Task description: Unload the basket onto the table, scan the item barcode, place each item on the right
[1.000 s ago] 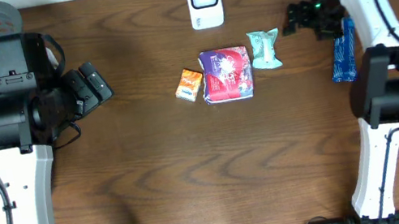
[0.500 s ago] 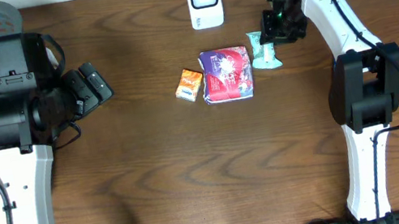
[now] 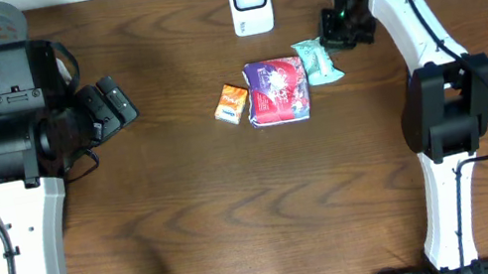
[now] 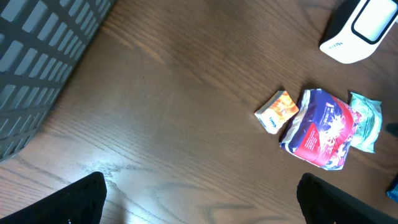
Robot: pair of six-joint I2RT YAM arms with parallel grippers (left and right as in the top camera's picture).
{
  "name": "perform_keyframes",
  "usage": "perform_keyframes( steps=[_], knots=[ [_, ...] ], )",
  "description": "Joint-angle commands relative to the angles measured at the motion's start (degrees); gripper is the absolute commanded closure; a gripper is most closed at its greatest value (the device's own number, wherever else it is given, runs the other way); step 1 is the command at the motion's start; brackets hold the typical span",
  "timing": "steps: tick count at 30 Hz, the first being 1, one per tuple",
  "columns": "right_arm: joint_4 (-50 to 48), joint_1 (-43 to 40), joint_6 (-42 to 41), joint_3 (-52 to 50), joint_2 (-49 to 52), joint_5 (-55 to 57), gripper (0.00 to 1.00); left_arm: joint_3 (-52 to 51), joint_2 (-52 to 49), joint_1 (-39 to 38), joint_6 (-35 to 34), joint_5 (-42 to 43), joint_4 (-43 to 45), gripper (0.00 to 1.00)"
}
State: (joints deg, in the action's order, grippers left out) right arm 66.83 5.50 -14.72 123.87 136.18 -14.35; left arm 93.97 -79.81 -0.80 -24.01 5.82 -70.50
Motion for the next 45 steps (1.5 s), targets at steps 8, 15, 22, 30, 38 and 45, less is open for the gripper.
perform_keyframes(
  steps=[8, 15, 22, 30, 38, 45],
  knots=[
    [-0.87, 2.01, -1.16, 0.07, 0.24, 5.38, 0.99, 0.00, 0.09, 0.24, 0.17, -0.37, -0.20, 0.02],
    [-10.05, 2.73, -1.14, -11.72, 0.24, 5.03, 0.99, 0.00, 0.09, 0.24, 0.17, -0.39, -0.17, 0.02],
    [-10.99, 2.89, -1.73, -16.98, -0.24, 12.09, 0.99, 0.00, 0.09, 0.24, 0.17, -0.37, -0.17, 0.02],
    [5.66, 1.81, -2.43, -3.23, -3.91, 18.47, 0.99, 0.00, 0.09, 0.24, 0.17, -0.37, -0.20, 0.02],
    [-0.63, 4.22, -2.45, -7.23, -3.85, 12.98, 0.98, 0.00, 0.09, 0.24, 0.17, -0.37, -0.17, 0.02],
    [-11.28, 6.08, -2.47, -18.03, -3.85, 9.46, 0.99, 0.00, 0.09, 0.24, 0.17, -0.37, -0.17, 0.02]
  ],
)
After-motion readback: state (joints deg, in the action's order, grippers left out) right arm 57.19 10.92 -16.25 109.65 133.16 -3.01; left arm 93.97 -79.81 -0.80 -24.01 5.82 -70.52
